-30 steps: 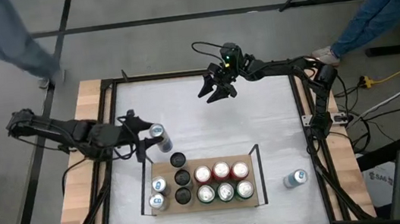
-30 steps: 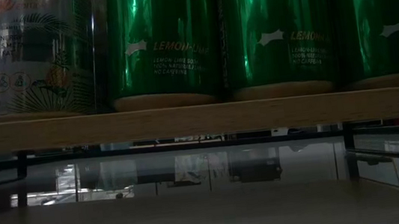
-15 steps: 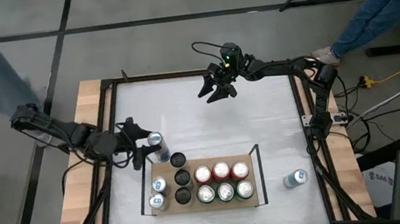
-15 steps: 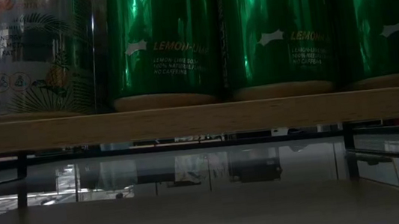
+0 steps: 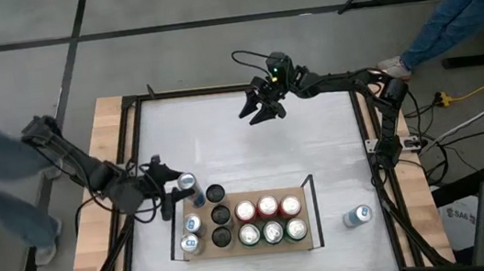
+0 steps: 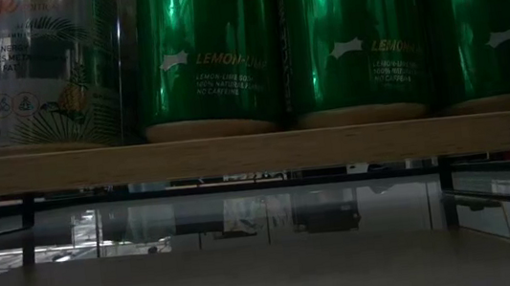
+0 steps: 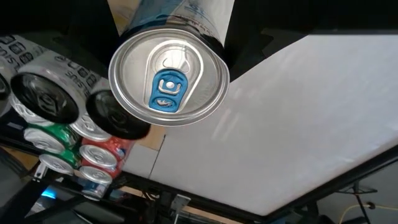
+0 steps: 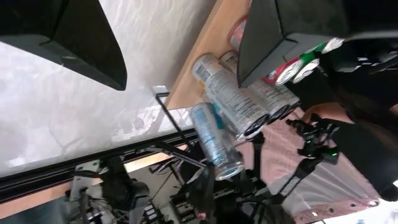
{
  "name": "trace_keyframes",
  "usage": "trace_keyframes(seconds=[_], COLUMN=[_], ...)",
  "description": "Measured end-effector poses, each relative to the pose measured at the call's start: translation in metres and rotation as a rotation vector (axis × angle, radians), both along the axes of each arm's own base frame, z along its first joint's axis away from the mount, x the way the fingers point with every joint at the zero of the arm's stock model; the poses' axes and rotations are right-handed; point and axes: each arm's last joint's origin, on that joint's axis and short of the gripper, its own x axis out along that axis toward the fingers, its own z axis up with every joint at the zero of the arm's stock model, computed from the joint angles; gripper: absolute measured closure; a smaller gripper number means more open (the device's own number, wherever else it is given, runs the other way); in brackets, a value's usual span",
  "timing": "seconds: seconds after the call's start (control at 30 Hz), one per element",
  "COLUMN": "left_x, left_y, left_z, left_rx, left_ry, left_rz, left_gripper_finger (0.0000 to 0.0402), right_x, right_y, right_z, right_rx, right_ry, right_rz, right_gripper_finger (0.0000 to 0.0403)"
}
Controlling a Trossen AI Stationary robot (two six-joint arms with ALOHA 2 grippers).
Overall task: Place canned beverage on shelf
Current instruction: Put the top blue soda can on the shelf aligned with the other blue soda can
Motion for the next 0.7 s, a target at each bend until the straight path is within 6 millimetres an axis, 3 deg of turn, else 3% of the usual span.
trace_keyframes(seconds=[0.33,0.7], left_x=[0.001,0.010], left_y=[-0.023,-0.033], left_z=[-0.013,-0.028], left_rx=[0.033,0.118], left_ry=[0.028,0.074], left_rz=[-0.025,-0.007], left_gripper_finger=[0.0173,0.0173], right_x=[0.026,0.044], right_y=[0.044,0.081], right_z=[0.000,0.006], right_rx=[-0.034,-0.068], right_ry=[0.012,-0.024], right_rz=[0.014,0.012], right_gripper_finger=[0.0109,0.0109])
